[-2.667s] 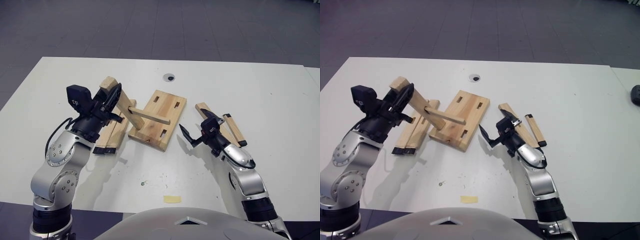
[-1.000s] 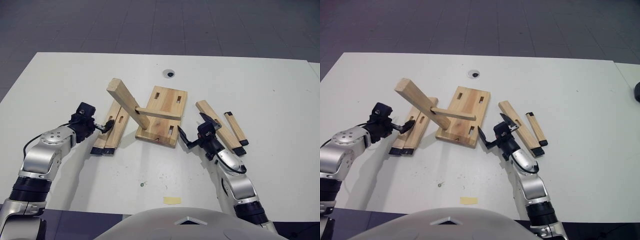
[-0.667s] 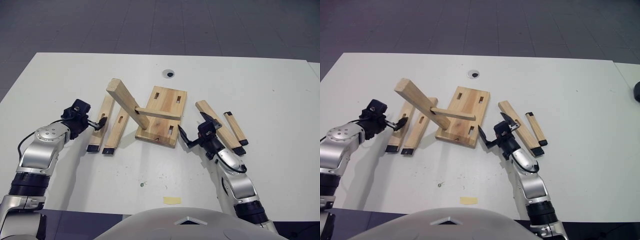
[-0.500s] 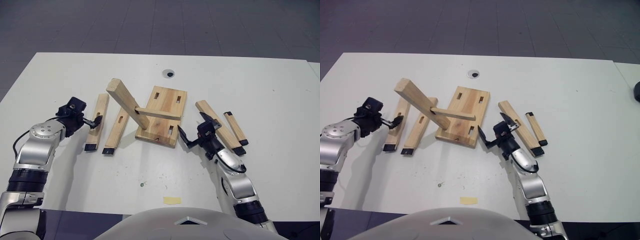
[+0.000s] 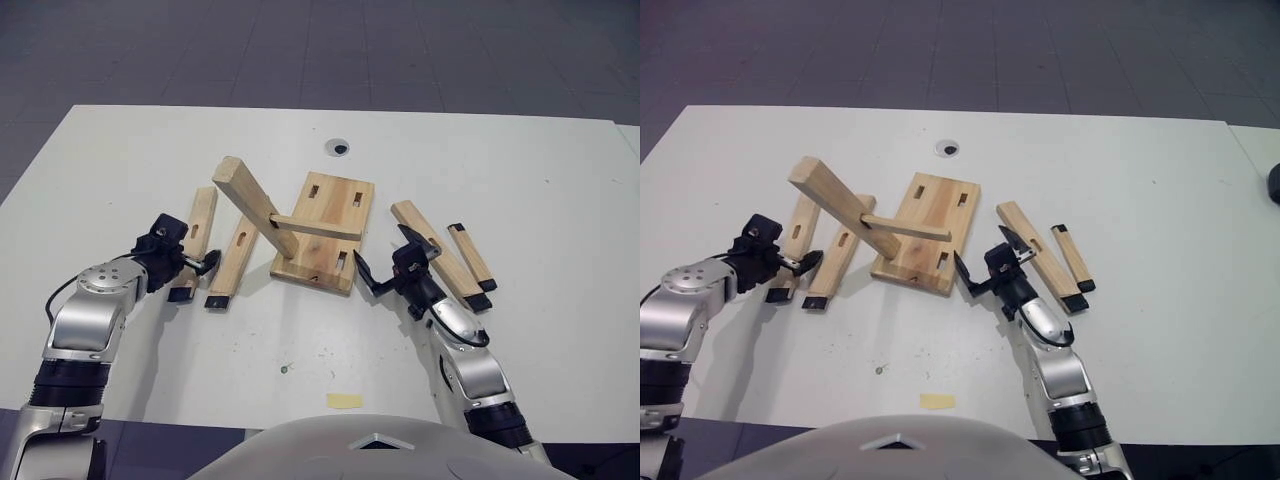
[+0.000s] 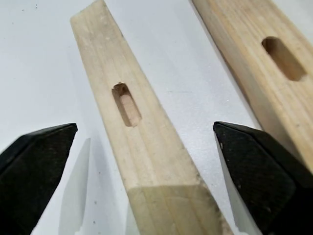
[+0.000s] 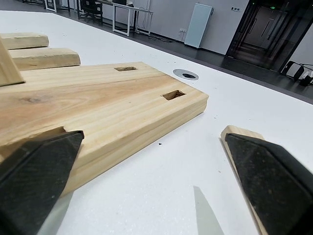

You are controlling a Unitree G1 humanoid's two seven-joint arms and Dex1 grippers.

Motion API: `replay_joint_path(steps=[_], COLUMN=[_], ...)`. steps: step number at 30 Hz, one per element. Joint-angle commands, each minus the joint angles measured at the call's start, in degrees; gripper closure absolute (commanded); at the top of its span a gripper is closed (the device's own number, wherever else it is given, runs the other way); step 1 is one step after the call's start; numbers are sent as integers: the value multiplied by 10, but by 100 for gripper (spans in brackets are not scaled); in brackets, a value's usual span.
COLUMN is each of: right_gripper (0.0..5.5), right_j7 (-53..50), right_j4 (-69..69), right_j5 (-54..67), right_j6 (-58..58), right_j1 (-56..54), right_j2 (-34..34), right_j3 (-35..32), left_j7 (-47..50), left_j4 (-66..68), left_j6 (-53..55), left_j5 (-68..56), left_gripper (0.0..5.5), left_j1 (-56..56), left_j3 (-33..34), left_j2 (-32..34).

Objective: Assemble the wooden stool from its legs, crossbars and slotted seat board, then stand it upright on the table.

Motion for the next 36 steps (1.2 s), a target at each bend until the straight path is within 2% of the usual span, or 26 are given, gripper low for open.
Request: replay_joint_path(steps=[1,8,13,20,23,28,30,32,36], right_gripper=[10,10,10,10,10,10,10,10,10], right_j7=[-8,-15,-17,-27,-35,-38,-32,-31,-37], right_j4=[6,7,10,12,8,-40,-86,-138,-203], right_j5=[-6,-11,-11,-12,-5,65,127,240,542], right_j6=[1,-2,-3,-5,-4,21,57,117,234], right_j1=[2,6,1,0,-6,-67,-115,-173,-271], right_j2=[5,14,14,16,15,13,14,25,26], right_j3=[1,7,5,0,-18,-96,-130,-170,-227], left_j7=[-26,-93,-116,-127,-98,-6,18,23,-10], left_j4=[2,18,48,42,31,-8,-28,-34,-42], left_j6=[36,49,26,10,0,-50,-68,-105,-206], left_j5=[10,14,26,8,-23,-47,-44,-28,15], left_gripper=[129,257,332,334,334,336,336,336,336], left_j1=[21,51,52,31,-30,-168,-206,-236,-238], left_j3=[-8,-6,-20,-13,30,100,106,89,15], left_j2=[19,80,89,68,25,-51,-66,-74,-93])
